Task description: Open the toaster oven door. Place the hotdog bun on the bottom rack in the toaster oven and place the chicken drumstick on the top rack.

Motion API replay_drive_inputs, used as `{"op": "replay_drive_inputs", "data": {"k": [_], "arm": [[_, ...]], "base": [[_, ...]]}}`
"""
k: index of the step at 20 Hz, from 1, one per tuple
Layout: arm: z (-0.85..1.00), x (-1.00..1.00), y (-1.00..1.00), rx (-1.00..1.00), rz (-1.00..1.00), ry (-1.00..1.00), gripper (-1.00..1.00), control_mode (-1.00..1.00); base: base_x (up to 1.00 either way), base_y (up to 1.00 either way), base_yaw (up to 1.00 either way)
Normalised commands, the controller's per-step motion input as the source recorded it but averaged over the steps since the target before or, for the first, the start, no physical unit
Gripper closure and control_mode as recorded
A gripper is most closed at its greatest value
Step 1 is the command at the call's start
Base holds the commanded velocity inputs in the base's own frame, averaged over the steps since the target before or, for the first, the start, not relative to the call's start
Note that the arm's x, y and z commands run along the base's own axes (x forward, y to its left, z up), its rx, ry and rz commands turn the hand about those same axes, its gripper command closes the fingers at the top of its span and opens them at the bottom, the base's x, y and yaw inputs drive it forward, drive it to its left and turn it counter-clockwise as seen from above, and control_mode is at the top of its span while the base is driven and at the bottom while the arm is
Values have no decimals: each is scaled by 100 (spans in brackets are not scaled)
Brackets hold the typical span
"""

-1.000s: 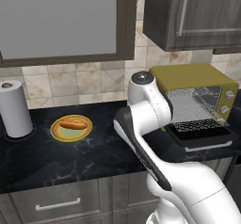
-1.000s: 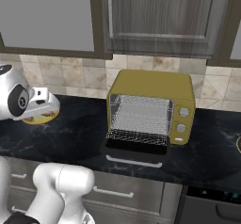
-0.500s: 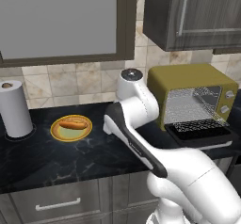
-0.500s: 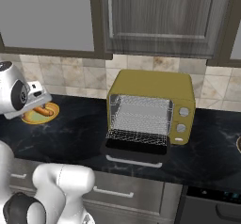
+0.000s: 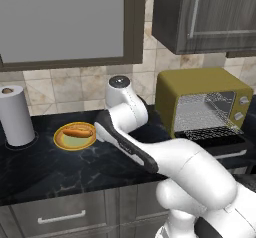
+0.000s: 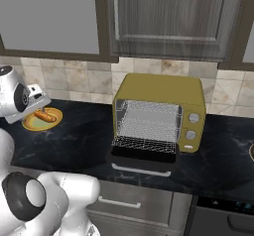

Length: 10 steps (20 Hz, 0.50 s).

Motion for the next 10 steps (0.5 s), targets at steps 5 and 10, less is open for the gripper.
{"op": "replay_drive_inputs", "data": {"k": [5,10], "arm": [[-19,55,23,0,1,10,-100,-100],[-30,38,33,0,2,1,-100,-100]], "base": [[0,0,0],[0,0,0]]}}
